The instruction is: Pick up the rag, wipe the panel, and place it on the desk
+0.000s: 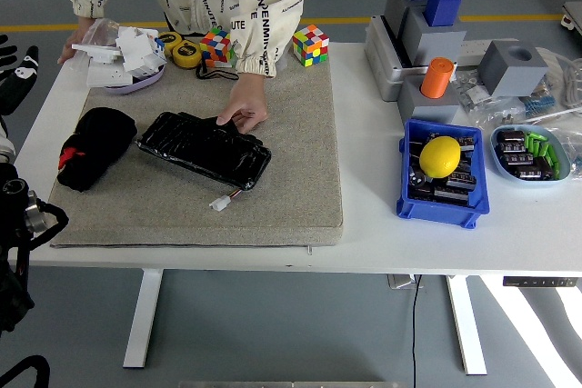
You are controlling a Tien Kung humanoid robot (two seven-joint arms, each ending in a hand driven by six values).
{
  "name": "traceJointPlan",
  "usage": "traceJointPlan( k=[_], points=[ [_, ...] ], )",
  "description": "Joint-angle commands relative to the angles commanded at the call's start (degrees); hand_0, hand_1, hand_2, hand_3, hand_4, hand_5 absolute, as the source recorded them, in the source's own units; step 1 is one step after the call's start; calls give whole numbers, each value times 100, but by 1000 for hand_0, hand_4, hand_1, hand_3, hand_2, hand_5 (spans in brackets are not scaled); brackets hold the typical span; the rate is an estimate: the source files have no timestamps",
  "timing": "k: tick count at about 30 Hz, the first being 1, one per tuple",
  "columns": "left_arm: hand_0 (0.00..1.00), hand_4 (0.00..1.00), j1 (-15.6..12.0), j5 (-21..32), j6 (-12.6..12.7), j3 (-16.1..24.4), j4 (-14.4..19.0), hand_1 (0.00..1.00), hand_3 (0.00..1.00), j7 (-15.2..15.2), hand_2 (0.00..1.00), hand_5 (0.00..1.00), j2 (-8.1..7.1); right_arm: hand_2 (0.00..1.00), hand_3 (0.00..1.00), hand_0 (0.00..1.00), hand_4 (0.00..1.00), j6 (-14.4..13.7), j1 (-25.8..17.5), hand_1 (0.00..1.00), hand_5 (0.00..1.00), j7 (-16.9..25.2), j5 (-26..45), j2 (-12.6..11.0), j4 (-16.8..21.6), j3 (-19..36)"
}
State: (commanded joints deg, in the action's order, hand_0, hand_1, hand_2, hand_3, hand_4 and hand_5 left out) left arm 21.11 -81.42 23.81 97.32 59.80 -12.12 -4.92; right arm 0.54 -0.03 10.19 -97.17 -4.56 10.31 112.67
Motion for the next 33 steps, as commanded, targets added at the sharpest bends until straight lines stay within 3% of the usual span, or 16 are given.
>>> traceJointPlan(
  k=[23,33],
  points=[
    [535,826,-100,14,-113,75,145,610,603,138,588,211,70,494,522,522,855,-1,-16,557,349,5,31,14,0,95],
    [536,826,-11,45,-139,-32,108,609,603,143,587,213,89,494,520,522,856,-23,-22,560,352,-22,-30,0,0,210]
  ],
)
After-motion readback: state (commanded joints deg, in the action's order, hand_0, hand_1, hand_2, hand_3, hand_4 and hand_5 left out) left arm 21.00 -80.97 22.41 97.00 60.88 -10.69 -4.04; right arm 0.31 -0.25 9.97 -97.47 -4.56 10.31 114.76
